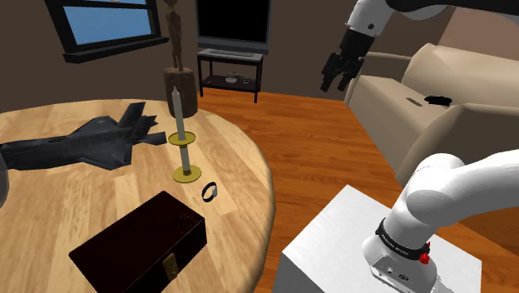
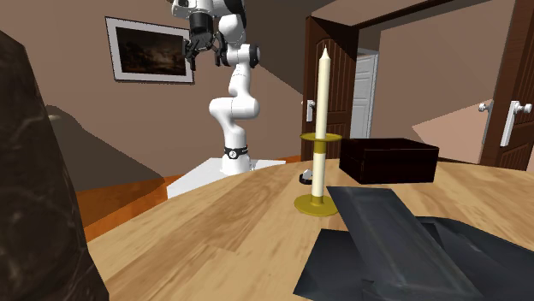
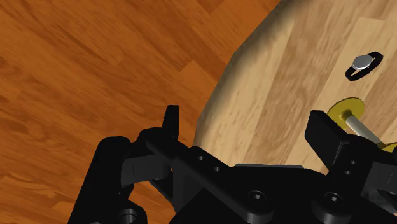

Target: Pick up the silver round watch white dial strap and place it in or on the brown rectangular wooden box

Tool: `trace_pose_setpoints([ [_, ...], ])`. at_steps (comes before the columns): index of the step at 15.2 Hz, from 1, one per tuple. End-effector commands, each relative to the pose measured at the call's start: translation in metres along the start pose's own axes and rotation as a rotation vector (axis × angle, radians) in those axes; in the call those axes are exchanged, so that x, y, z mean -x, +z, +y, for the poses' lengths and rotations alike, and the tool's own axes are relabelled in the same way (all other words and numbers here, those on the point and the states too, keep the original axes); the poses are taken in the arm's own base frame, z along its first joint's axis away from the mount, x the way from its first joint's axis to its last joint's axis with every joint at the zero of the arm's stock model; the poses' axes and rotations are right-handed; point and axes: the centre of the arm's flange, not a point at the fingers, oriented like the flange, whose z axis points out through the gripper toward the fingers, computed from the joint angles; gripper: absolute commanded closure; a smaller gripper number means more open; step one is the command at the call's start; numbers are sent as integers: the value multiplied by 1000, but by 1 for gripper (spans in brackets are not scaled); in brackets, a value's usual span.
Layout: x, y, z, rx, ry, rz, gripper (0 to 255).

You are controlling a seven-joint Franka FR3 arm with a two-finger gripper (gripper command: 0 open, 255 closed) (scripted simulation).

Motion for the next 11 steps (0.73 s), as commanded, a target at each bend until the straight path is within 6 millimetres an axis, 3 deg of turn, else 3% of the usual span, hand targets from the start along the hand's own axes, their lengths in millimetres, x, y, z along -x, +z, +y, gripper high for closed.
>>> trace_pose_setpoints([
  [1,0,0,0,0,0,0,0],
  [11,-23,89,-100,28,81,-40,0],
])
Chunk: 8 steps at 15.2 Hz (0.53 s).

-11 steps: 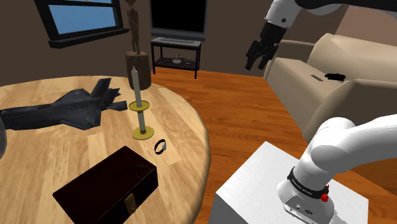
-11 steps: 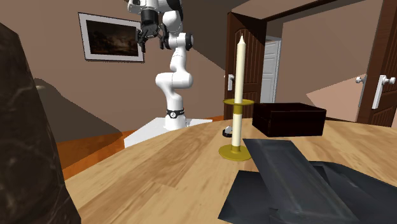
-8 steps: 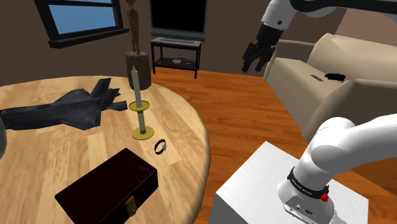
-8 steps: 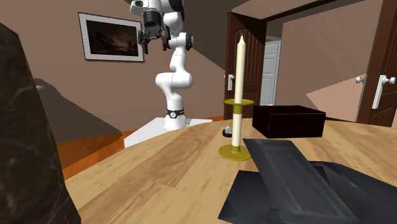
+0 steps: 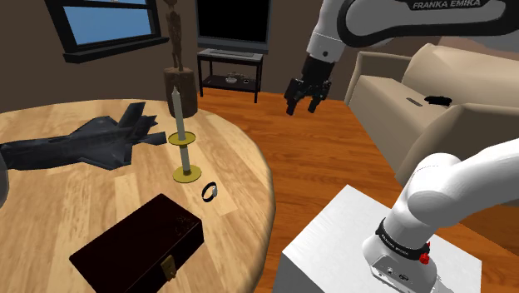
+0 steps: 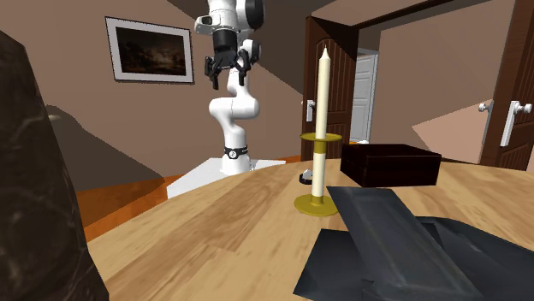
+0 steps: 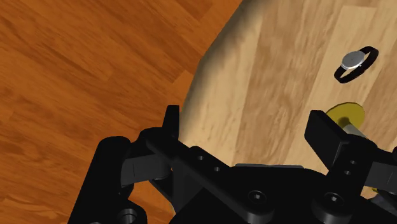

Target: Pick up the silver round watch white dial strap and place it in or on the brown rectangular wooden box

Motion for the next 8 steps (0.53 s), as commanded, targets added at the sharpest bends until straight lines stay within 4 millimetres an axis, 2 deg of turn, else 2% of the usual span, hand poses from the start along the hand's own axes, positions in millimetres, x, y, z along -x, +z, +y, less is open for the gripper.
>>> trace_pose_setpoints([
  [1,-2,17,-20,5,18,-7,0],
  [8,-19,80,-90,25,75,-35,0],
])
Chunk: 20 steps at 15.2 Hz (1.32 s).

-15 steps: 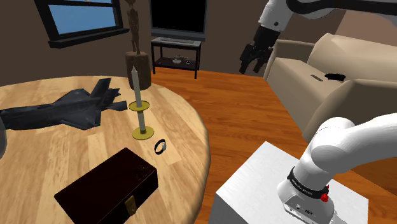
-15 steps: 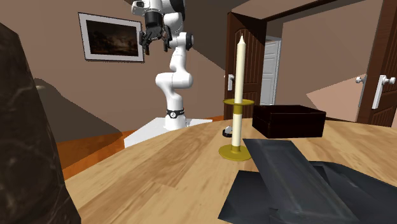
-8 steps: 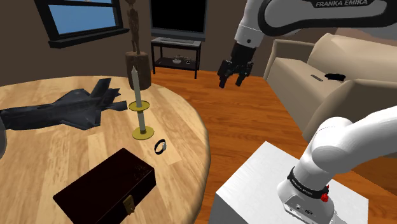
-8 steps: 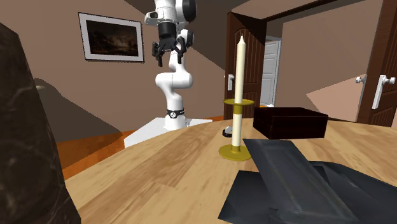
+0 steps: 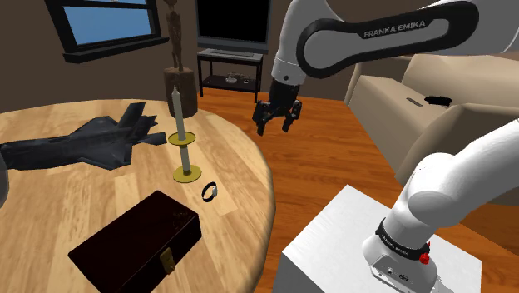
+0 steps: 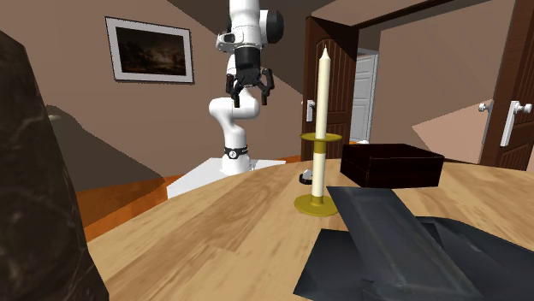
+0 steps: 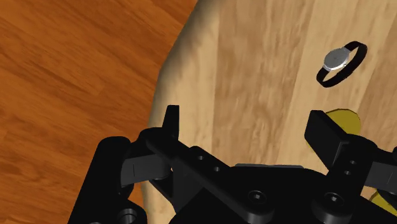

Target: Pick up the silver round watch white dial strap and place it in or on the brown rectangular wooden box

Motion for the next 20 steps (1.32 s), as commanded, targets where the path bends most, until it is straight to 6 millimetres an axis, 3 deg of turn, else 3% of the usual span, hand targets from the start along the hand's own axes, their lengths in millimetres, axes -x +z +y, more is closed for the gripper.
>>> trace_pose_setpoints([
  [1,-4,19,-20,5,18,-8,0],
  [16,-41,155,-167,47,139,-67,0],
  [20,-39,176,-166,47,139,-67,0],
])
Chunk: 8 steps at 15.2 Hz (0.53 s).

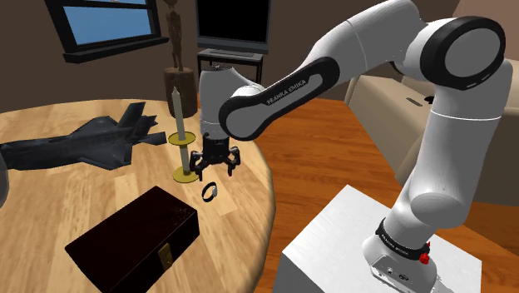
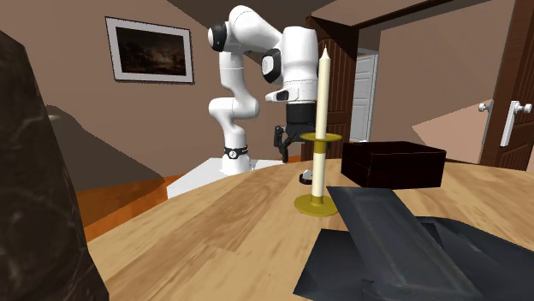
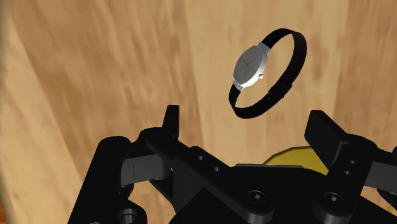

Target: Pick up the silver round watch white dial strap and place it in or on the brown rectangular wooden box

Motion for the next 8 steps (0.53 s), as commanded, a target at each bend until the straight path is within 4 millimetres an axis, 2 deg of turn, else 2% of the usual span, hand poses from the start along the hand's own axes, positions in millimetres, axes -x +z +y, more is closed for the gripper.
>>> trace_pose_setpoints([
  [1,0,12,0,0,1,0,0],
  [4,0,25,0,0,1,0,0],
  [8,0,25,0,0,1,0,0],
])
